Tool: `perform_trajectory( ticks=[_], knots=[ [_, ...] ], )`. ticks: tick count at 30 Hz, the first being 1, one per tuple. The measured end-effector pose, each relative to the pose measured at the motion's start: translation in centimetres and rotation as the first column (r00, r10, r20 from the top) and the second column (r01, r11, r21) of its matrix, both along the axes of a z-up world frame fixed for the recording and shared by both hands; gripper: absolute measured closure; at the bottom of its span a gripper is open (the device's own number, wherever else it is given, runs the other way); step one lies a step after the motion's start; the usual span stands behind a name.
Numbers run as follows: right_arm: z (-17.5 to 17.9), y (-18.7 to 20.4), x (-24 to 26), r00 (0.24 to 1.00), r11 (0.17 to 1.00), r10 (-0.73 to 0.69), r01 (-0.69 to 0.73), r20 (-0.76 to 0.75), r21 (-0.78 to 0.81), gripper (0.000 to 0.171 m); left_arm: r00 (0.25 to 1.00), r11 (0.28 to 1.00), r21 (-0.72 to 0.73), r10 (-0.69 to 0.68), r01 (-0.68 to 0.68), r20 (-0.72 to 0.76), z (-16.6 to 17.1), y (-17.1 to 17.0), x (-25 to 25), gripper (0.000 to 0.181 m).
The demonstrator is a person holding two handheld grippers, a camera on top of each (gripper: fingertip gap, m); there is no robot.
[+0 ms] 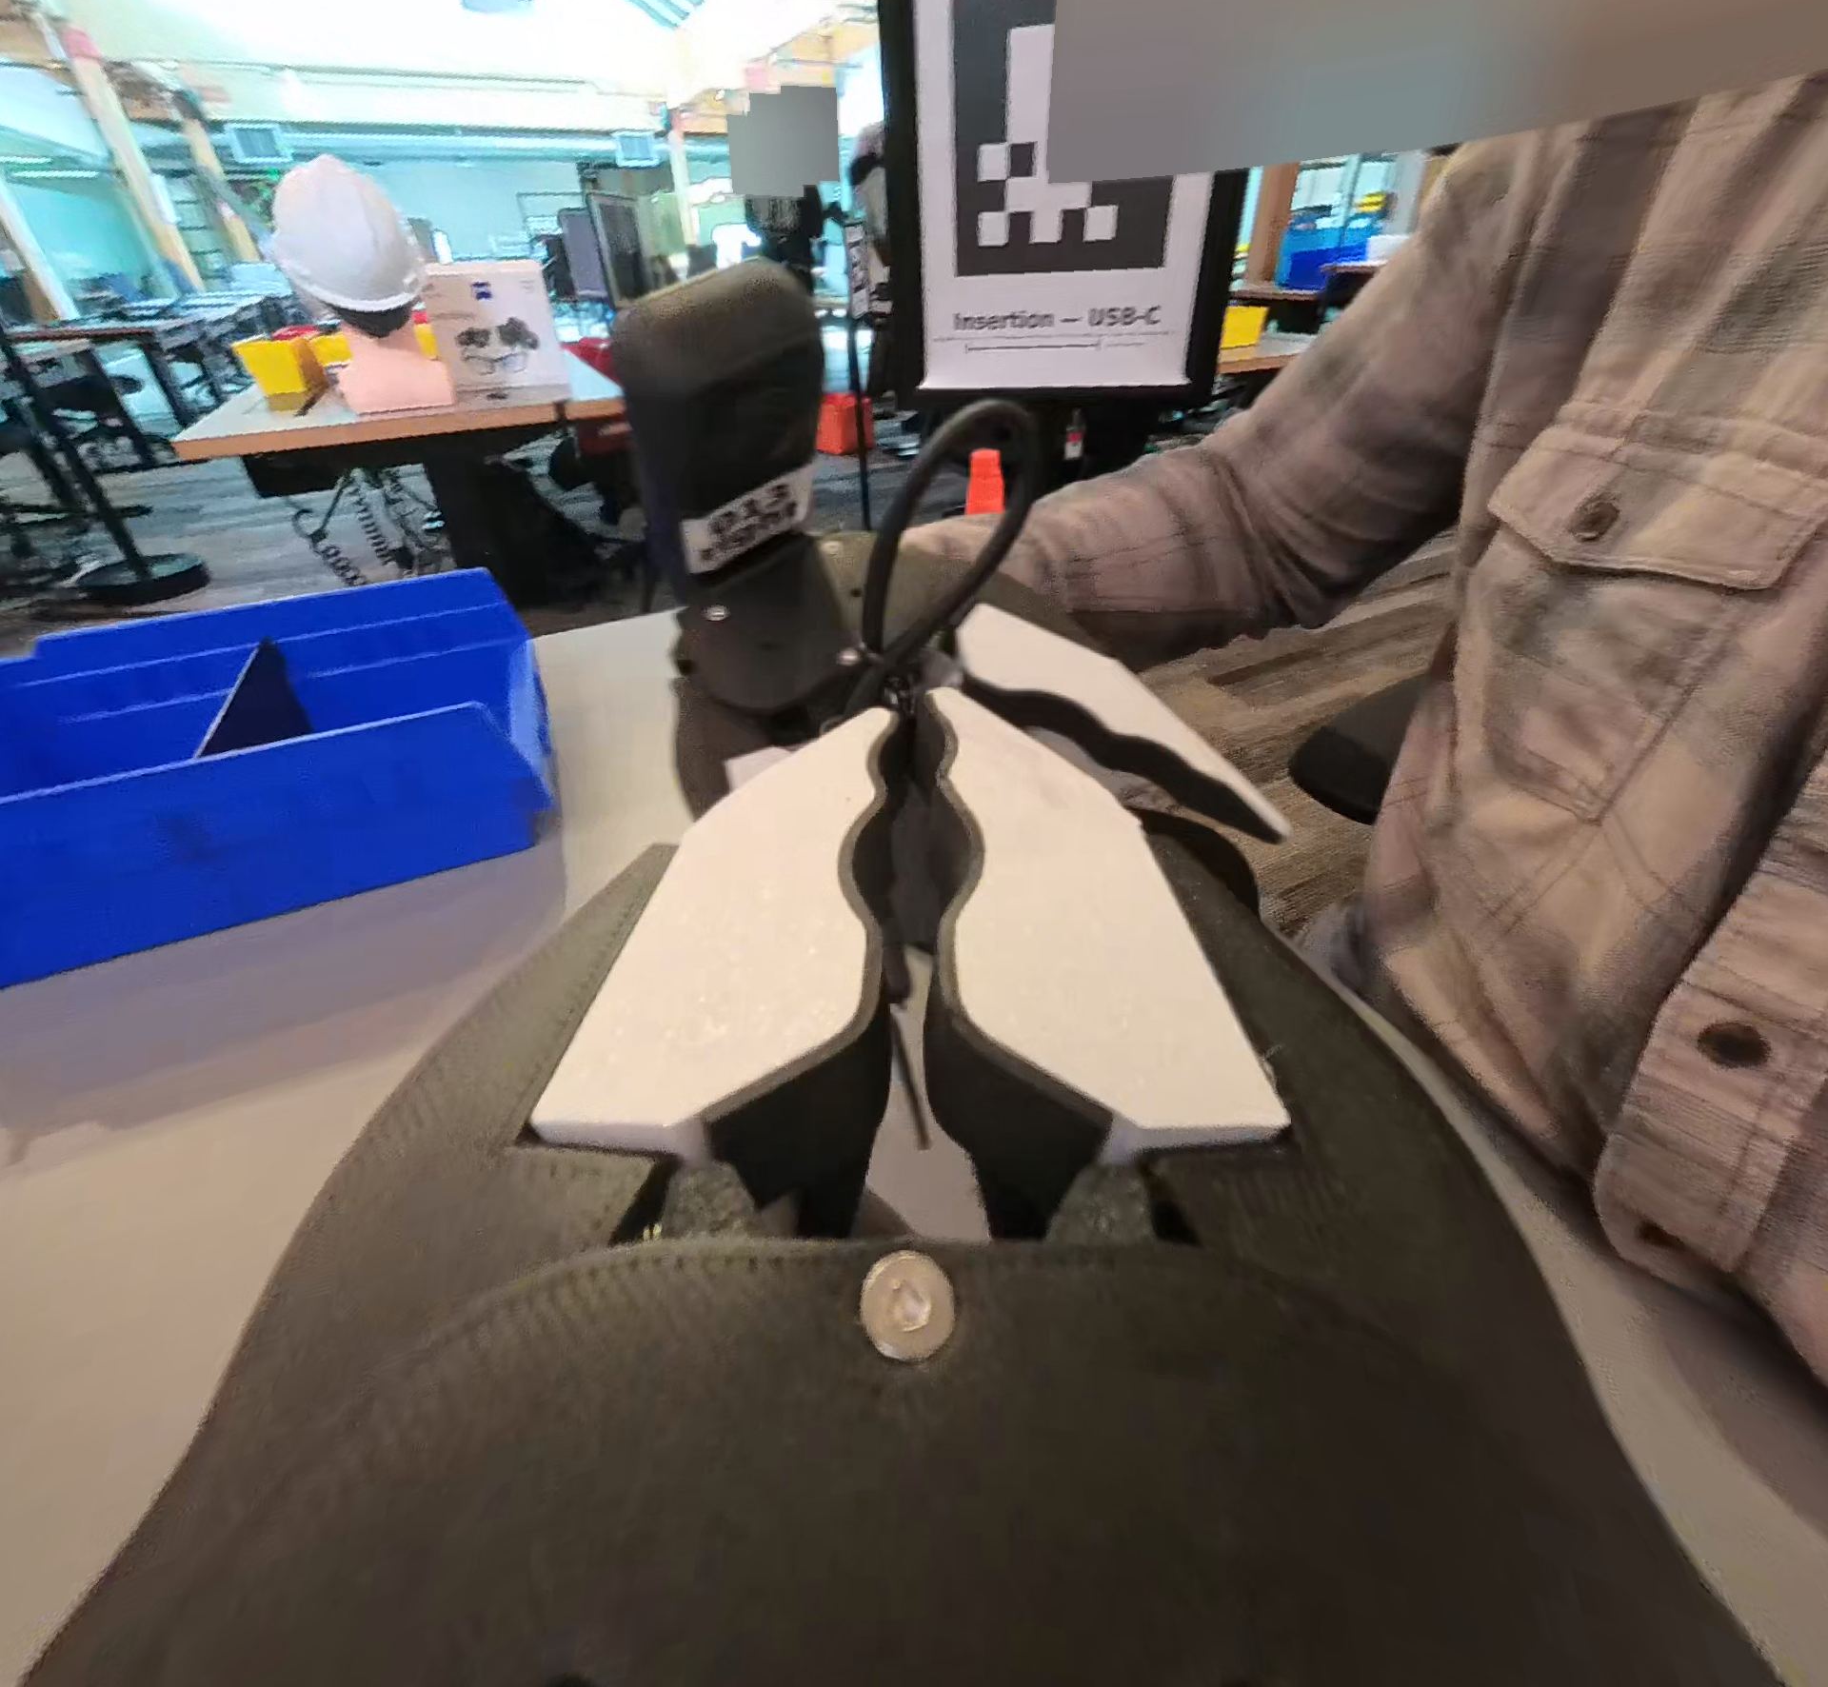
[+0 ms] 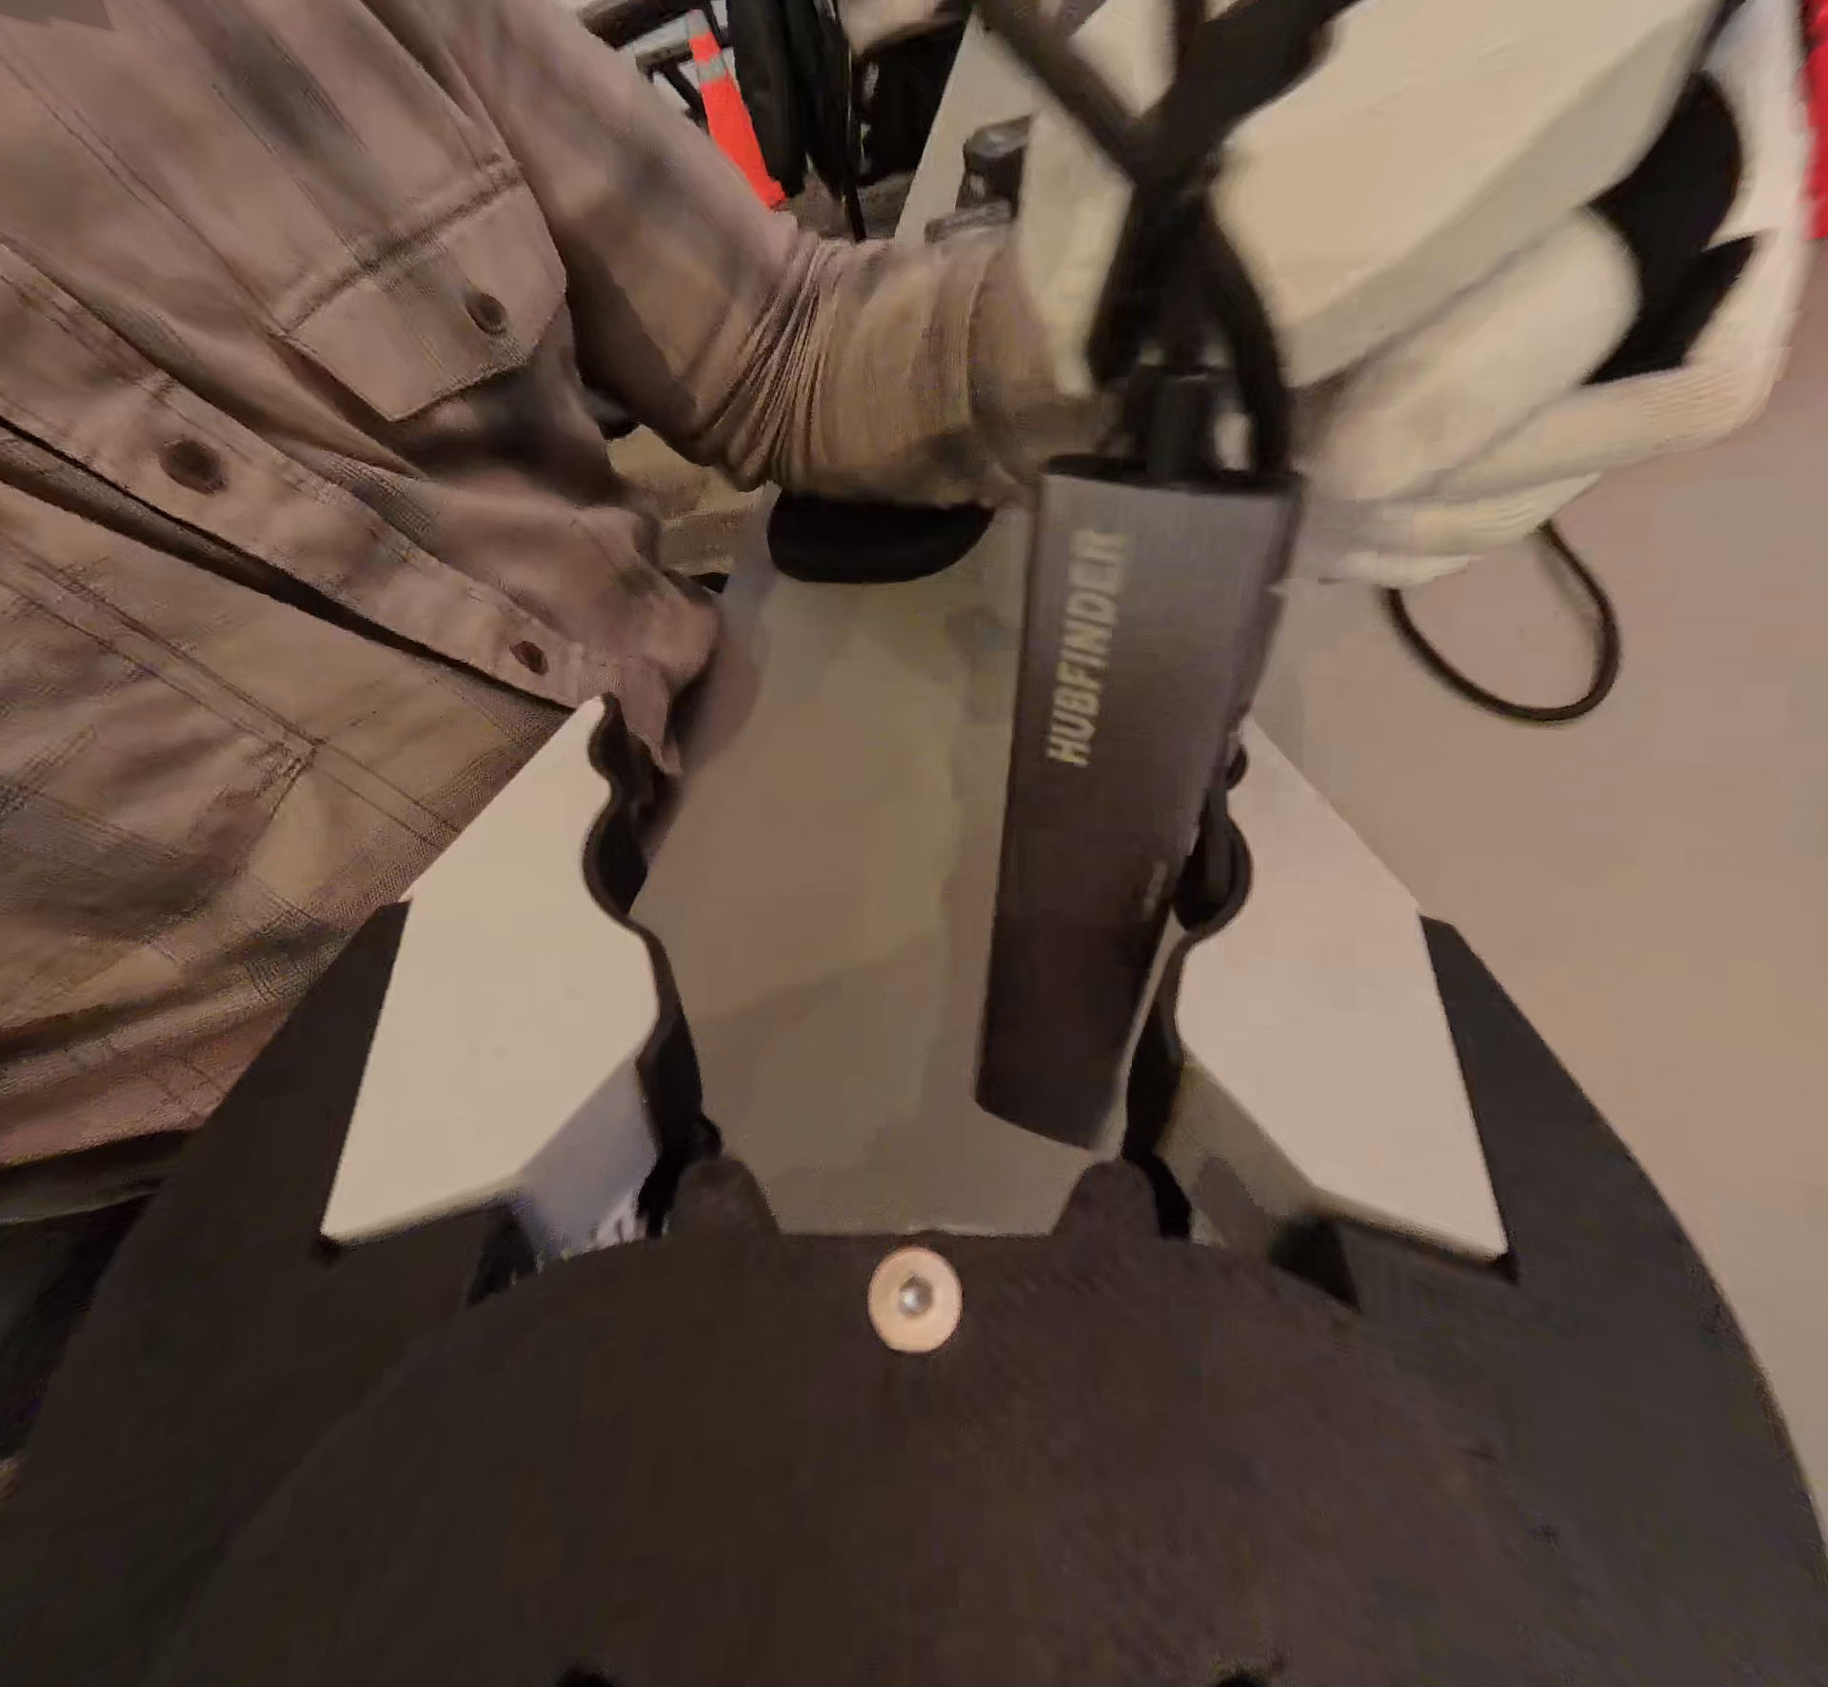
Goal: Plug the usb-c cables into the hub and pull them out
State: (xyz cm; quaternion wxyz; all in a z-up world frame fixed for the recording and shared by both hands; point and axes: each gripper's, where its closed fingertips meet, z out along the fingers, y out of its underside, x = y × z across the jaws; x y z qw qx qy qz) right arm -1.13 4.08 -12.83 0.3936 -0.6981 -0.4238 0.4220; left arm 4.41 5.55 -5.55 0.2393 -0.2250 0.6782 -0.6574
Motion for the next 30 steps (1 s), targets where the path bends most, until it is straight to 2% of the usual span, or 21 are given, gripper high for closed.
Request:
perform_trajectory(
  ticks=[4,9,12,14,18,21,27,30],
  knots=[
    [-0.1,-1.3,-2.2,0.999,0.999,0.038,-0.038,0.003,-0.008,0.064,0.995,0.995,0.02,0.095,-0.095,-0.031,-0.6,1.2,1.2,0.179],
    [2.0,-2.6,-4.0,0.996,0.997,0.083,-0.083,-0.034,0.001,0.074,0.97,0.968,0.09,0.238,-0.233,-0.046,-1.4,3.1,2.6,0.18],
    [3.5,-2.7,-4.8,0.994,0.996,0.087,-0.085,-0.069,0.025,0.074,0.956,0.947,0.147,0.293,-0.285,-0.036,-2.1,3.8,3.0,0.18],
    [4.5,-2.7,-5.0,0.992,0.994,0.097,-0.093,-0.082,0.051,0.079,0.948,0.923,0.238,0.317,-0.301,-0.03,-2.9,3.8,3.2,0.18],
    [7.3,-2.5,-5.4,0.987,0.986,0.121,-0.108,-0.104,0.124,0.072,0.95,0.89,0.364,0.311,-0.276,-0.04,-4.6,2.7,3.3,0.18],
    [8.5,-0.4,-4.1,0.995,0.985,0.042,-0.027,-0.086,0.171,0.064,0.96,0.881,0.418,0.272,-0.221,-0.066,-5.8,1.5,3.1,0.18],
    [5.9,3.0,-1.3,0.985,0.975,-0.103,0.073,0.137,0.21,0.054,0.974,0.891,0.441,0.185,-0.109,-0.133,-7.5,-0.2,2.5,0.181],
    [4.9,3.9,1.6,0.973,0.974,-0.162,0.13,0.164,0.187,0.052,0.984,0.919,0.39,0.125,-0.065,-0.131,-6.9,-0.8,1.9,0.18]
  ],
)
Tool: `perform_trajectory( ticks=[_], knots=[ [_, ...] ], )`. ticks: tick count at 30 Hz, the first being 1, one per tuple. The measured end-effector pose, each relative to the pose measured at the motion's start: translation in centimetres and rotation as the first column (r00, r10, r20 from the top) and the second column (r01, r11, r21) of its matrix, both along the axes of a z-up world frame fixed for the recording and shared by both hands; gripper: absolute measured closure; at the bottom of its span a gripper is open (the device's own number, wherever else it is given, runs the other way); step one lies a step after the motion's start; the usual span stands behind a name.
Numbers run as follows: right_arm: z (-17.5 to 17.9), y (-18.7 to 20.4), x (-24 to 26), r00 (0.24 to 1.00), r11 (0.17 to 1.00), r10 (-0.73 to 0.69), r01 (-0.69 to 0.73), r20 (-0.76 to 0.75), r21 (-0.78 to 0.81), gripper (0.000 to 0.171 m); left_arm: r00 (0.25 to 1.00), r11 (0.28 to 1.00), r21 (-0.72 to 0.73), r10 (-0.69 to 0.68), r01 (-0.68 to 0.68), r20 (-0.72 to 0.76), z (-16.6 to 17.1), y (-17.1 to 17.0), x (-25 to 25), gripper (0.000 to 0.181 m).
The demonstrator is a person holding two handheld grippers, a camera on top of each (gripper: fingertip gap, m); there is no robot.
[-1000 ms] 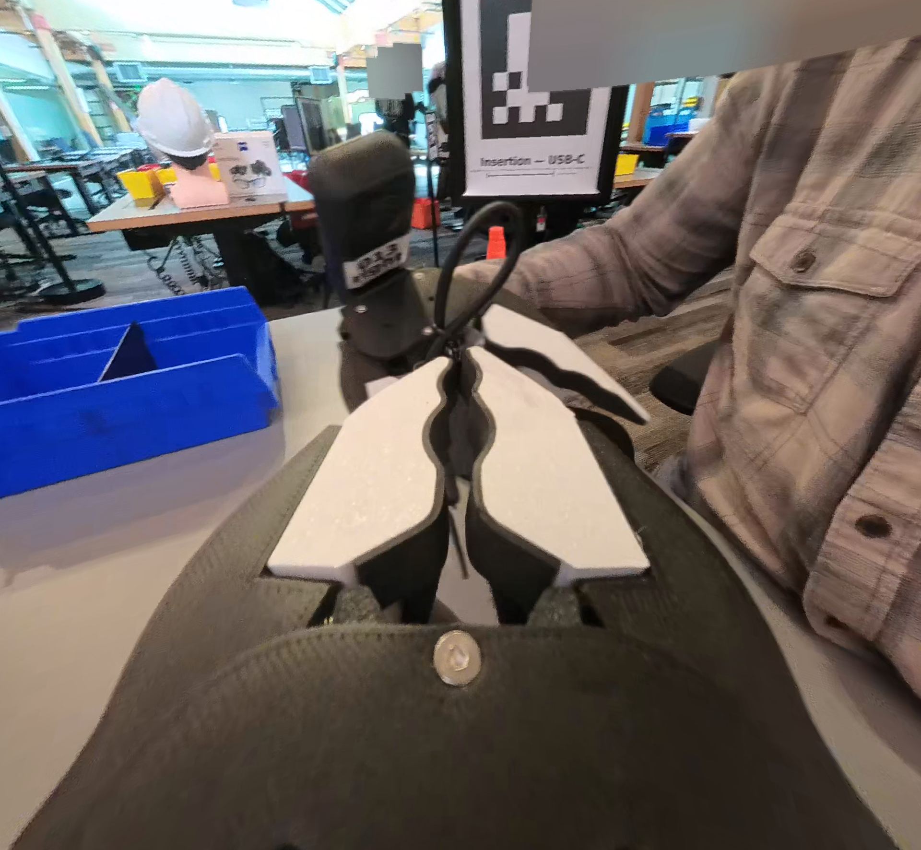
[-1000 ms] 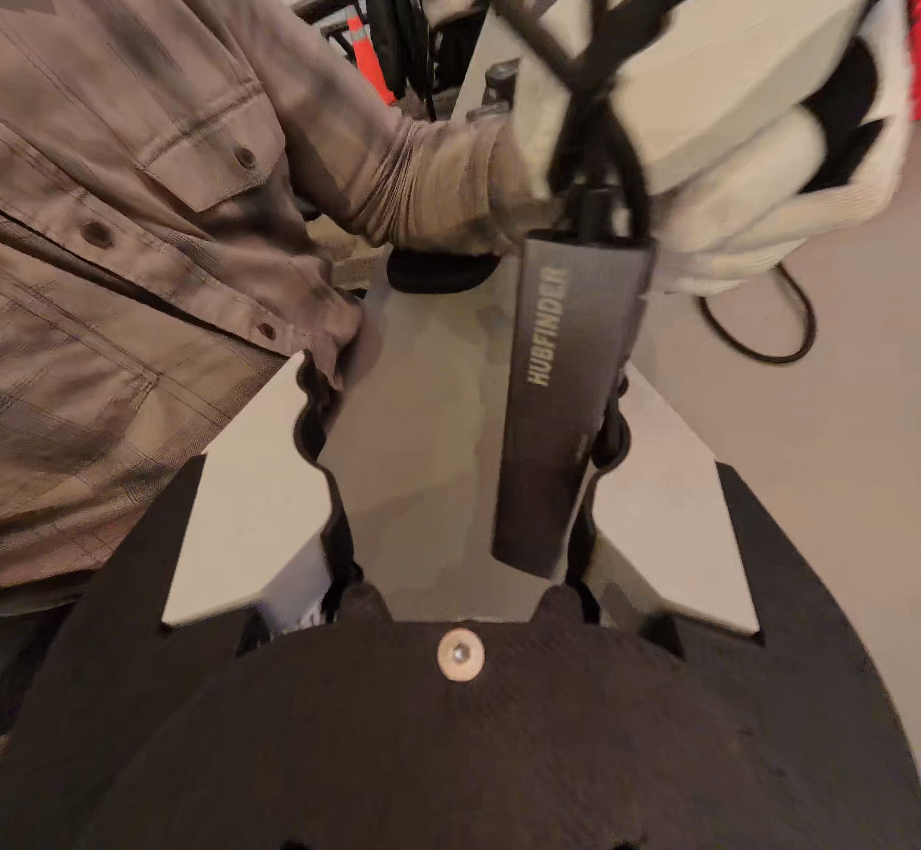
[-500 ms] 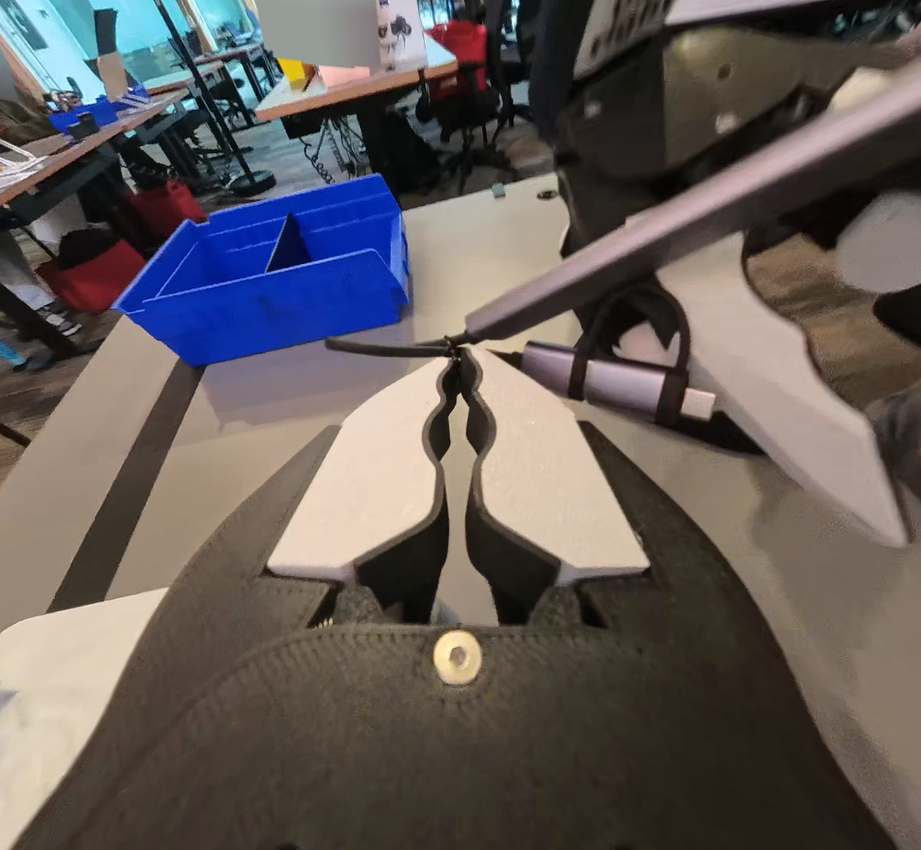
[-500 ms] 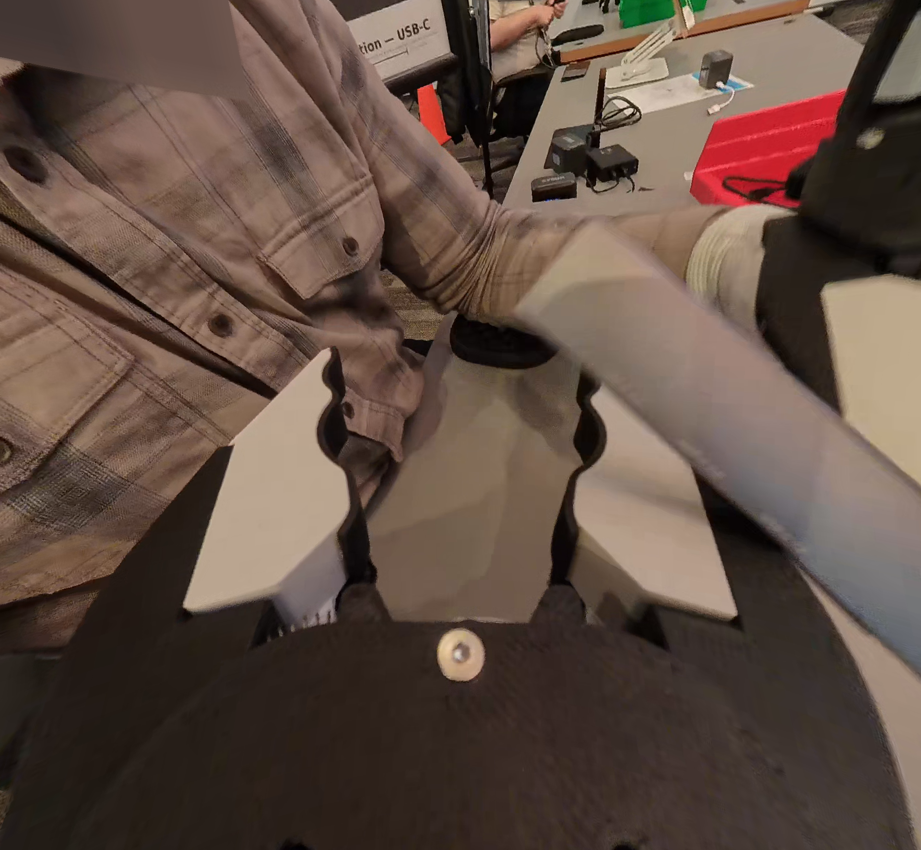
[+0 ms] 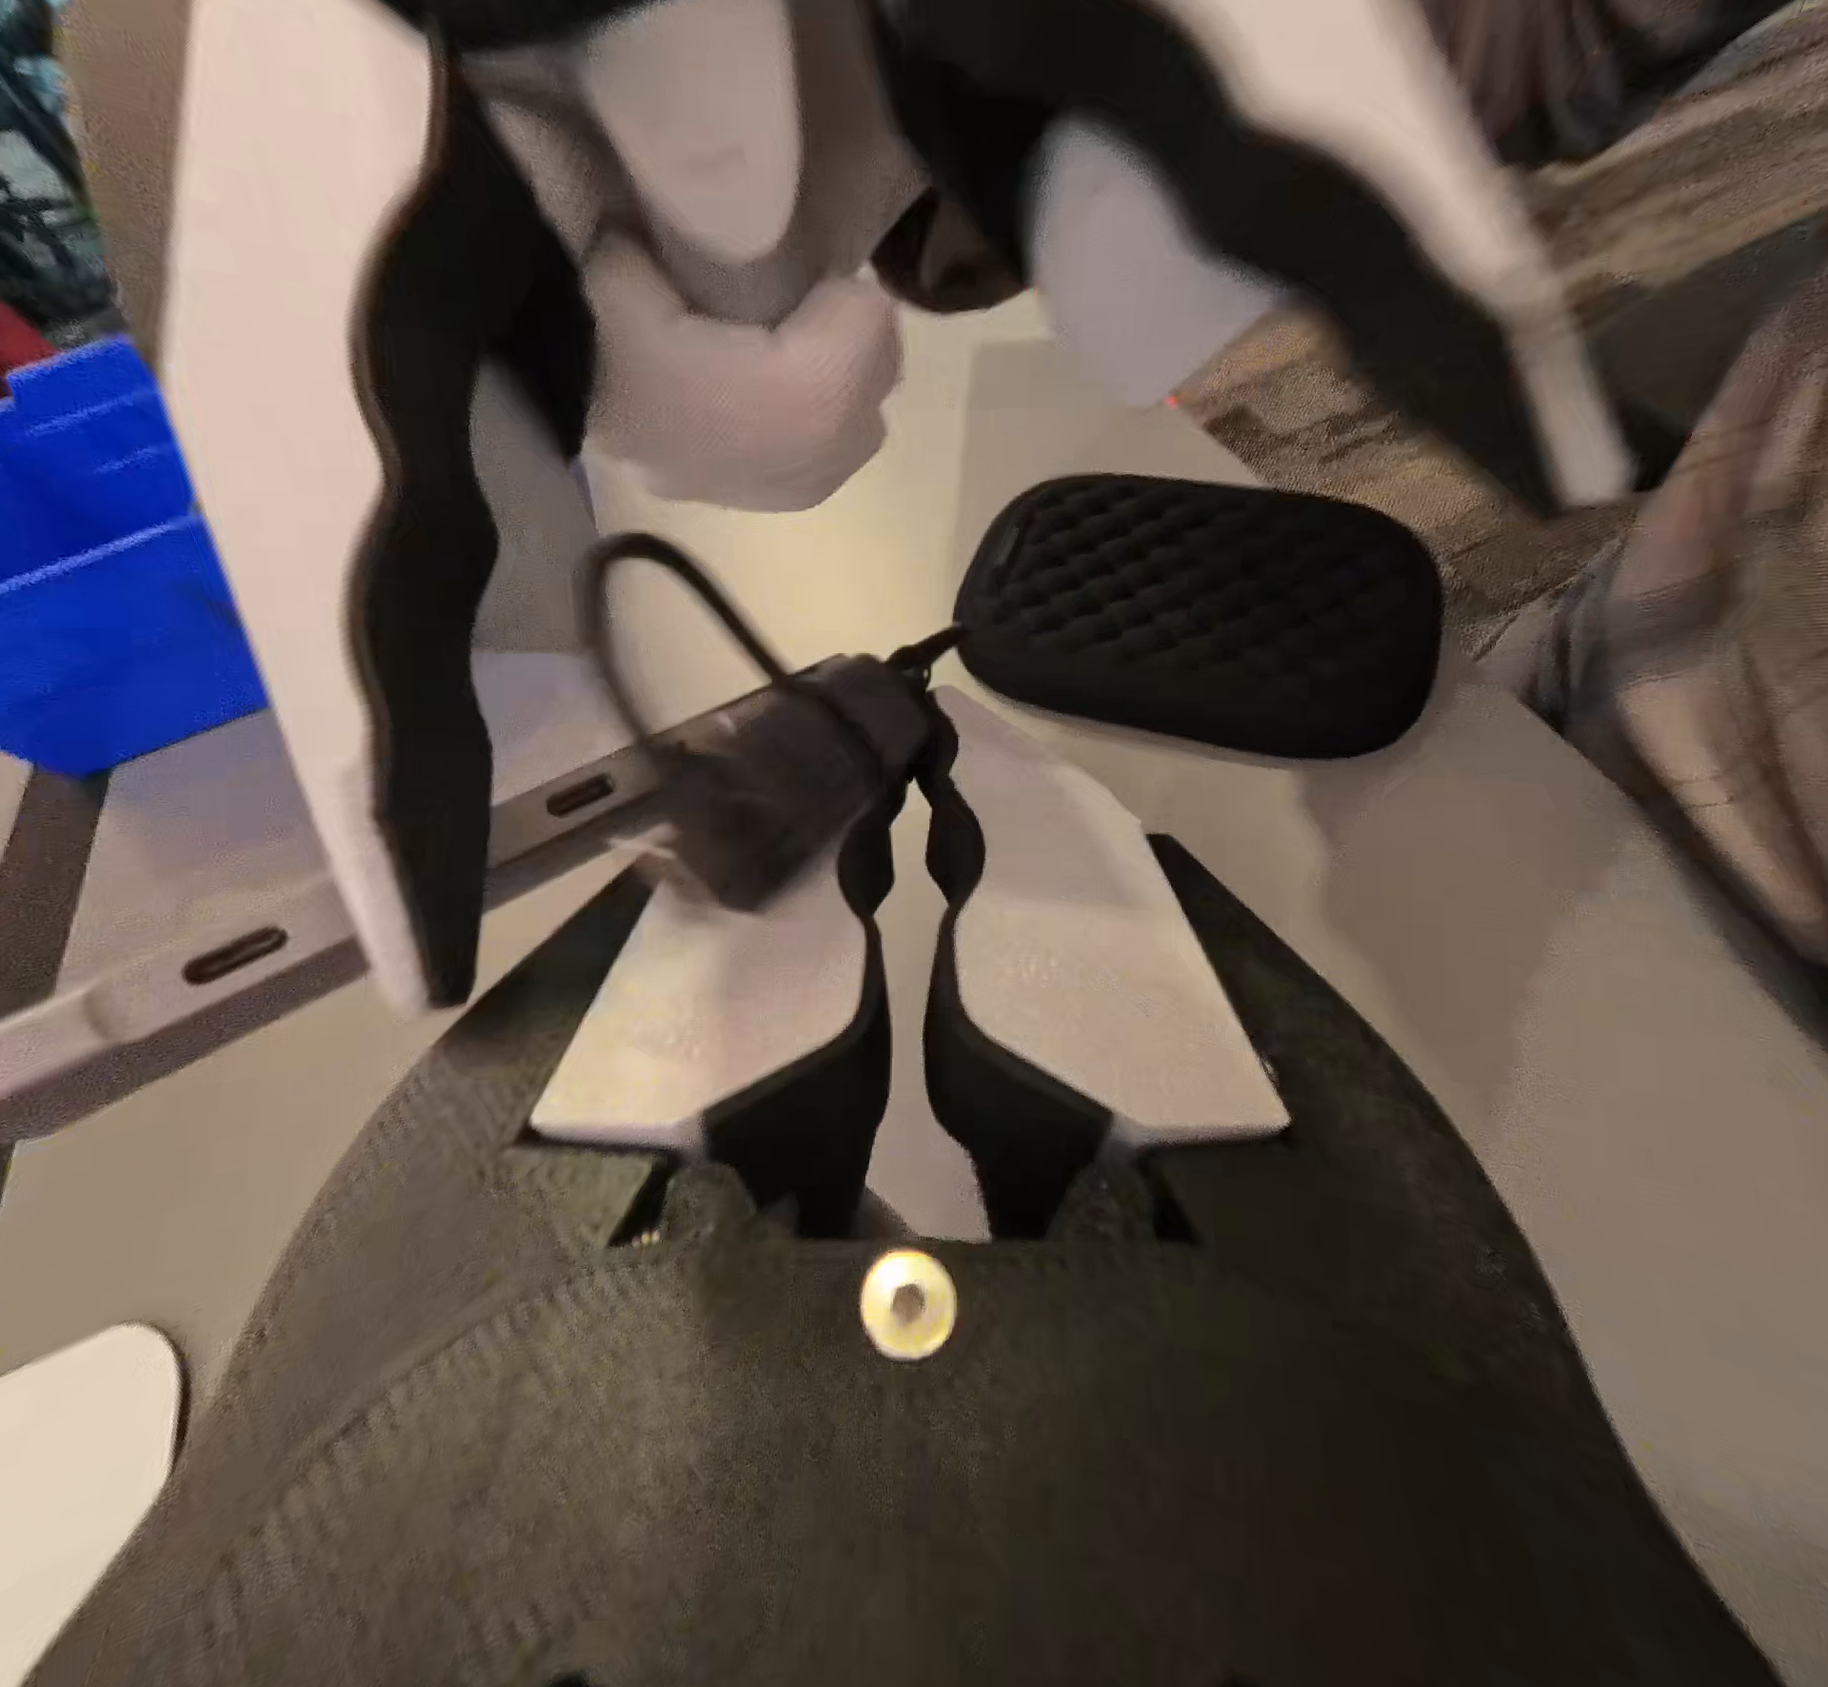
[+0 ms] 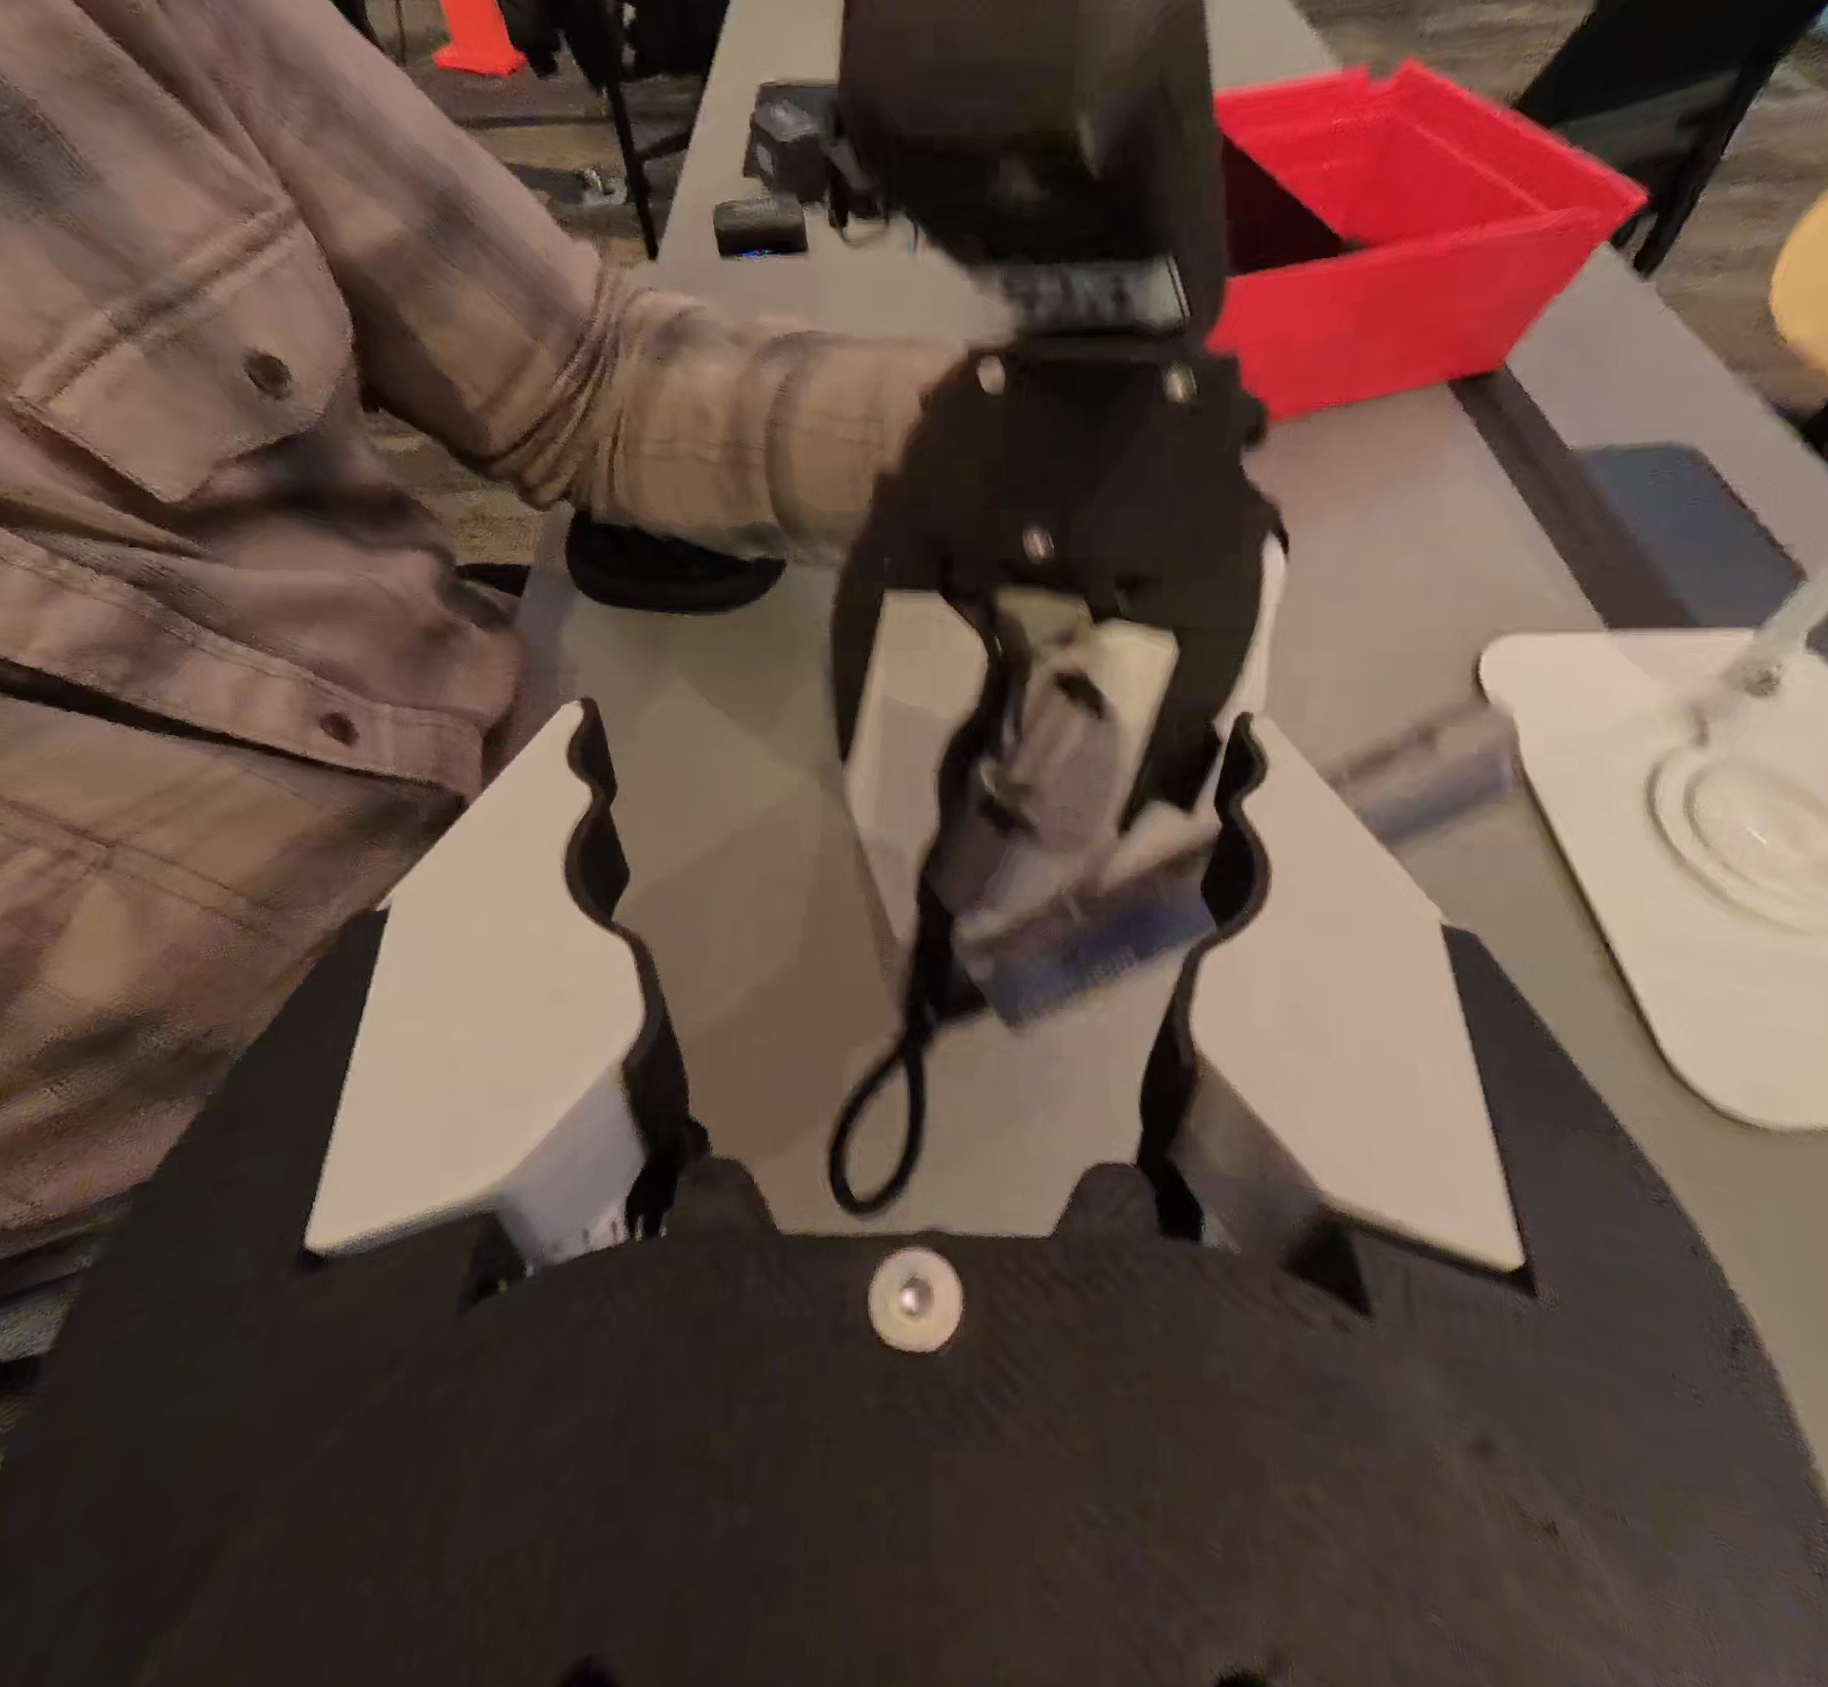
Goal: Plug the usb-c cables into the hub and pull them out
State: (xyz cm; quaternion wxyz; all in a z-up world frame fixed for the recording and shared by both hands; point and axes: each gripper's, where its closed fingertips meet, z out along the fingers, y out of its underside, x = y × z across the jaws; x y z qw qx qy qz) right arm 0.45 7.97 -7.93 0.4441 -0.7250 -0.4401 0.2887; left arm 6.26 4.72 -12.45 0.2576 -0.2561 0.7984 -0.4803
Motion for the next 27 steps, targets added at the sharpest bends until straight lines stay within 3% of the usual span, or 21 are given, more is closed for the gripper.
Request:
perform_trajectory(
  ticks=[7,9,13,16,23,27],
  knots=[
    [-6.7,-1.4,1.8,0.985,0.989,0.058,-0.035,0.164,-0.143,0.054,0.997,0.995,-0.051,-0.082,0.082,0.006,0.9,-1.1,-1.1,0.18],
    [-7.4,-2.2,1.1,0.987,0.982,0.084,-0.058,0.139,-0.181,0.052,0.996,0.993,-0.08,-0.087,0.088,0.017,1.3,-1.0,-1.1,0.18],
    [-9.5,-4.8,0.1,0.982,0.95,0.161,-0.129,0.094,-0.283,0.064,0.994,0.974,-0.215,-0.056,0.076,0.096,4.0,0.3,-1.2,0.181],
    [-8.1,-5.3,-1.5,0.986,0.963,0.167,-0.161,0.009,-0.217,0.078,0.994,0.971,-0.237,-0.015,0.04,0.105,4.3,1.3,-1.0,0.18],
    [-4.5,-7.1,-5.1,0.958,0.952,0.233,-0.26,-0.166,-0.163,0.083,0.991,0.984,-0.151,0.103,-0.09,0.08,2.8,2.9,0.6,0.179],
    [-1.2,-6.3,-6.0,0.943,0.968,0.22,-0.243,-0.251,-0.067,0.088,0.988,0.986,-0.105,0.14,-0.132,0.072,2.1,3.6,0.9,0.179]
  ],
)
